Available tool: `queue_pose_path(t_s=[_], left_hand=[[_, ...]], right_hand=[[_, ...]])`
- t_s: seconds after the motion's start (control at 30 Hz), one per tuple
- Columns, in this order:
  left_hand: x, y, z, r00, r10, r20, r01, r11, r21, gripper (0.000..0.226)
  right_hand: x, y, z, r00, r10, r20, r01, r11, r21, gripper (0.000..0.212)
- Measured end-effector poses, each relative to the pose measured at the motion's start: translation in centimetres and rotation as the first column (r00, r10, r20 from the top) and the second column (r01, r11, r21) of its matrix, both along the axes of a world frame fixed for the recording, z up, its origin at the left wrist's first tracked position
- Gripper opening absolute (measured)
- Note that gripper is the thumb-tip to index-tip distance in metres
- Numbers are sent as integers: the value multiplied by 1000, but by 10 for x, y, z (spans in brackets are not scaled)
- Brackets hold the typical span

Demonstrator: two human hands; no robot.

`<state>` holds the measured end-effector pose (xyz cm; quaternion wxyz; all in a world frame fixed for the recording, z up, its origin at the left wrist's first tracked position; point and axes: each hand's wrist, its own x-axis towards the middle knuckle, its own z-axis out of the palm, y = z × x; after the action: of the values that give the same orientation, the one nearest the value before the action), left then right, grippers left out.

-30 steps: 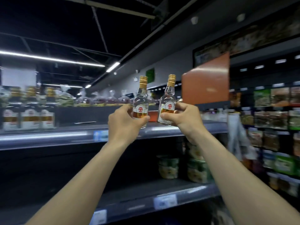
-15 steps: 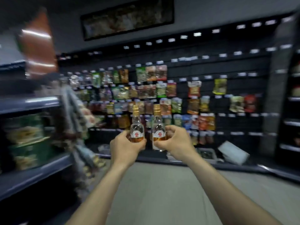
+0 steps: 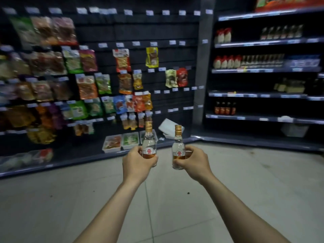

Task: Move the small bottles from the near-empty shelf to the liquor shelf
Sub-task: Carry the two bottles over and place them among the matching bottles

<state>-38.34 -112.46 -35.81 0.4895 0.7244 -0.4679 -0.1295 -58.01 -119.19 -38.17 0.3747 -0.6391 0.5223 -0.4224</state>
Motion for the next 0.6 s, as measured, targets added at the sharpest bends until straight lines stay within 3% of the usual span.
queue_pose_path(t_s=[0.2, 0.4, 0.6], left_hand=[[-84, -186, -27, 987, -133, -86, 139, 988, 62, 34], [-171, -338, -35, 964, -252, -80, 260, 958, 117, 41], [-271, -489, -57, 957, -278, -84, 288, 949, 131, 35]], right_hand=[[-88, -153, -11, 989, -128, -73, 132, 990, 50, 37], [-181, -279, -16, 962, -267, -52, 270, 960, 73, 33], [-280, -416, -39, 944, -330, -35, 331, 942, 51, 39]])
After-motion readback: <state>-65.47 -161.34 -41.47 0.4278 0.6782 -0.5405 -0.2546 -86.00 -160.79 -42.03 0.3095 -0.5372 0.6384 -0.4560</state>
